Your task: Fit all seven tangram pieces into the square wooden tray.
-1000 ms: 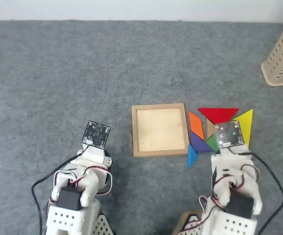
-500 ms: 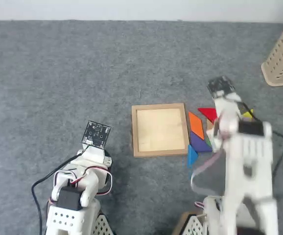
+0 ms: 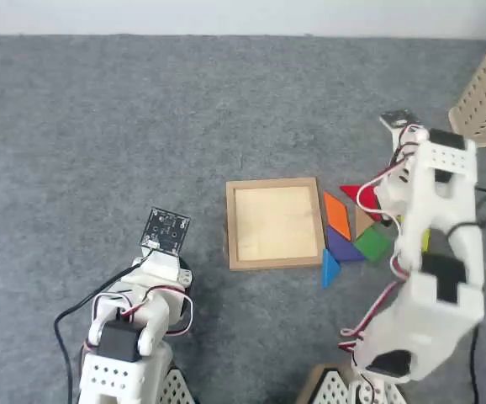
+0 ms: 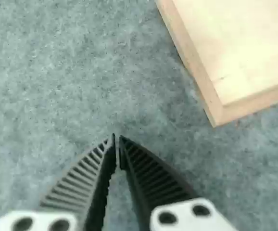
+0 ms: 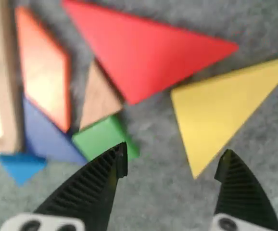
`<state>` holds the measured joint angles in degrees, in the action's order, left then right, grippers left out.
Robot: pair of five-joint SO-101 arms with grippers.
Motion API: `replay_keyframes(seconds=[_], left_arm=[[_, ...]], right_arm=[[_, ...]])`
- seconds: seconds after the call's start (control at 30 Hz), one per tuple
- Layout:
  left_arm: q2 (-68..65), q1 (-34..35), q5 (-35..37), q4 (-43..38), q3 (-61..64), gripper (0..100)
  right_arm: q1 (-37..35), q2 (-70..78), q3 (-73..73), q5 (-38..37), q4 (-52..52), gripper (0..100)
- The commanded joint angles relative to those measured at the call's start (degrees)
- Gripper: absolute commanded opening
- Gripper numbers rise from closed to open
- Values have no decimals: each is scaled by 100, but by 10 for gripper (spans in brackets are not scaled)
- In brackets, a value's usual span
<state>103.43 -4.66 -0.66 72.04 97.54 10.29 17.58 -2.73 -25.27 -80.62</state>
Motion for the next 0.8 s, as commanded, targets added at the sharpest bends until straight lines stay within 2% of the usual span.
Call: replay_keyframes(seconds=[0.0, 0.13, 0.3, 0.5, 0.77], left_arm=[[114, 18, 44, 35, -101, 12], [114, 18, 44, 35, -101, 12], [114, 18, 44, 35, -101, 12], [114, 18, 44, 35, -101, 12], [114, 18, 44, 35, -101, 12]], right_arm=[[84, 347, 659, -97, -75, 307], [277, 699, 949, -105, -48, 307], [585, 1305, 1301, 325, 101, 306], [585, 1947, 1688, 334, 101, 305], [479, 1138, 1943, 378, -154, 306]])
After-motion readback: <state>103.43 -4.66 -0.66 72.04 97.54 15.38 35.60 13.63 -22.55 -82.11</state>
